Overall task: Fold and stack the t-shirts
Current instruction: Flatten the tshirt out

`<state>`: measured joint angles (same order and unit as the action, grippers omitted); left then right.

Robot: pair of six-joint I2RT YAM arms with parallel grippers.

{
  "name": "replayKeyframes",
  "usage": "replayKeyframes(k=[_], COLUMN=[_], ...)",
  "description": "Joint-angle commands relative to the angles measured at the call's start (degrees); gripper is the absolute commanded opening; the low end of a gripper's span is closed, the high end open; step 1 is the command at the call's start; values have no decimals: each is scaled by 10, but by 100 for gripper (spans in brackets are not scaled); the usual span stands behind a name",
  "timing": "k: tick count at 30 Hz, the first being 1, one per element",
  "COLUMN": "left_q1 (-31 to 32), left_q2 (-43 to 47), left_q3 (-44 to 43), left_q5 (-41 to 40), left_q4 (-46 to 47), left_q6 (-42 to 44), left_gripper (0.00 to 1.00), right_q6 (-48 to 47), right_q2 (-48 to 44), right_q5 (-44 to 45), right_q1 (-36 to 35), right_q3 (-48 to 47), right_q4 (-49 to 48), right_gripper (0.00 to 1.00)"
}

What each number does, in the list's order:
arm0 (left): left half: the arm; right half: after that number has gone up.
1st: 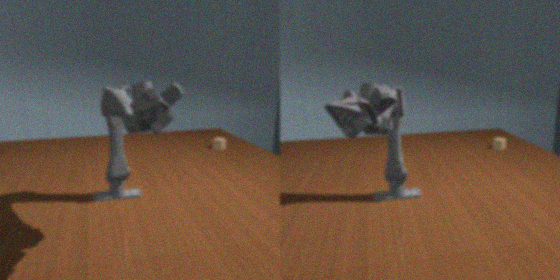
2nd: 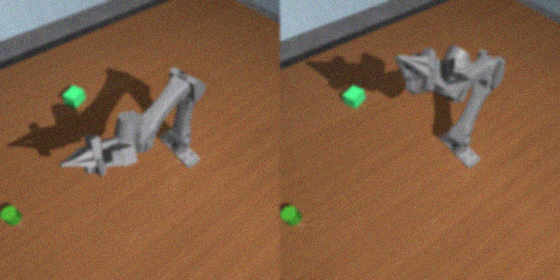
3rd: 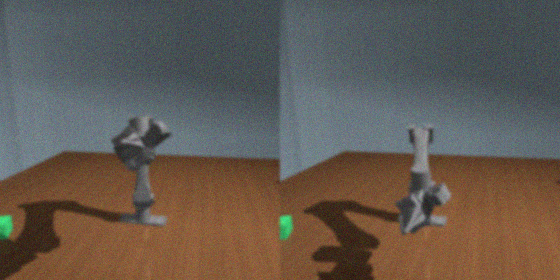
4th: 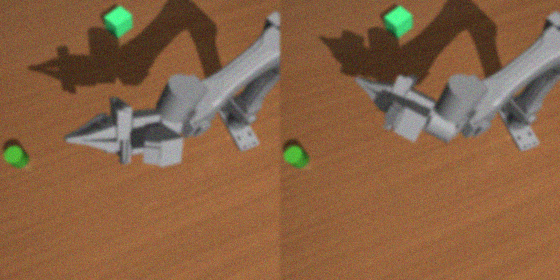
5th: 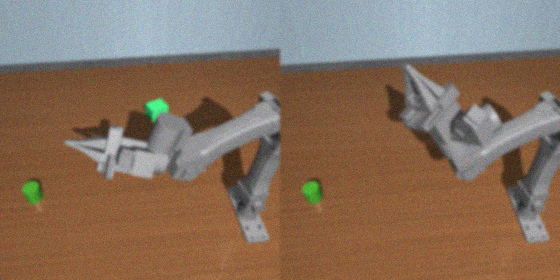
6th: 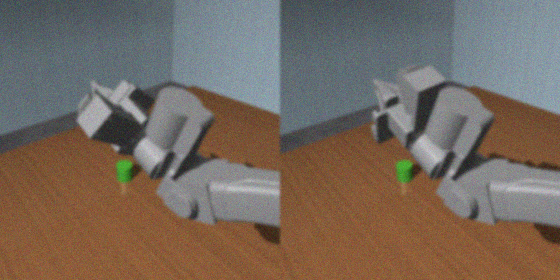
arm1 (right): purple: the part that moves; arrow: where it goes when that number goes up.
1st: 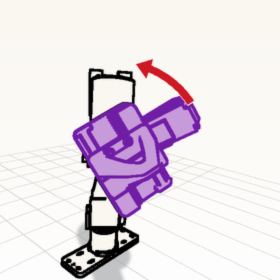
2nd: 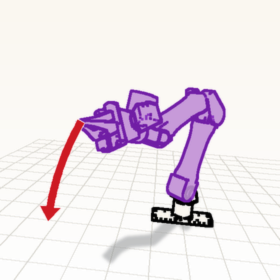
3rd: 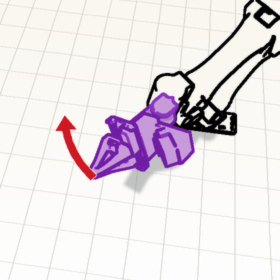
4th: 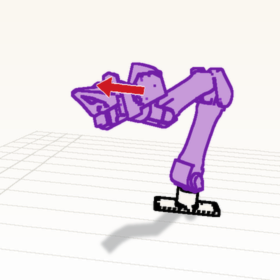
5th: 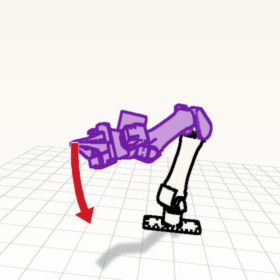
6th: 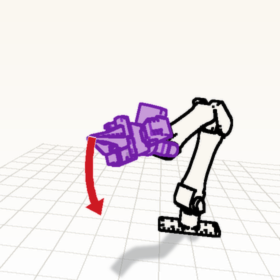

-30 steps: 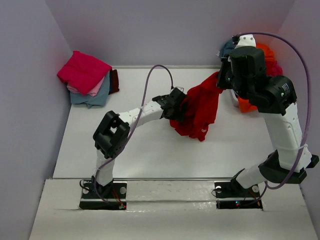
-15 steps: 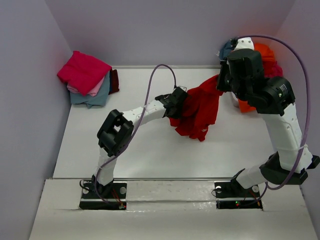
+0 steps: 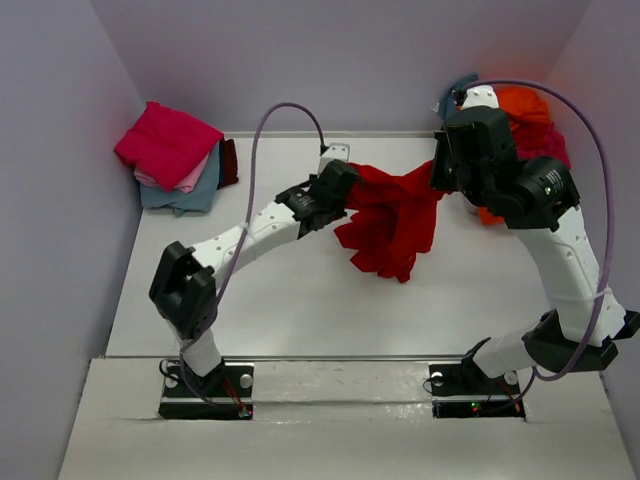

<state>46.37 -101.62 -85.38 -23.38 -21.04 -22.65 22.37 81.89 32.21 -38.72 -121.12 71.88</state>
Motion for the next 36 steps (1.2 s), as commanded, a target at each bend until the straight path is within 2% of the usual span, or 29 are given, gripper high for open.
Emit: replayKeyframes(k=[1, 5, 12, 18, 25, 28, 30, 31, 33, 36], left_q1=[-2, -2, 5, 50, 143, 200, 245, 256, 281, 282], left_q2=[112, 165, 231, 314, 380, 402, 419, 424, 434, 434], left_q3=[-33, -68, -75, -62, -38, -20, 11, 27, 73, 83], left_q5=[-134, -183, -231, -304, -425, -502, -561, -579, -632, -642], left_q4=[7, -27, -49, -38, -4, 37, 108, 146, 299, 315], left_q6=[18, 50, 83, 113, 146, 187, 229, 264, 394, 394], left_gripper=[6, 6, 6, 6, 6, 6, 6, 6, 6, 6], right_q6=[26, 36, 29, 0, -26, -35, -38, -40, -46, -51], right_q2=[-10, -18, -51, -99, -153, -175, -193, -200, -220, -222], right_q5=[15, 5, -14, 8, 13, 13, 13, 14, 23, 36], right_q1=[-5, -5, -5, -5, -5, -5, -5, -5, -5, -5], right_q3=[8, 4, -10, -9, 25, 40, 56, 62, 81, 87], right_q4=[-2, -4, -30, -74, -131, -149, -169, -177, -200, -206], right_gripper=[7, 7, 7, 7, 7, 7, 7, 7, 7, 7])
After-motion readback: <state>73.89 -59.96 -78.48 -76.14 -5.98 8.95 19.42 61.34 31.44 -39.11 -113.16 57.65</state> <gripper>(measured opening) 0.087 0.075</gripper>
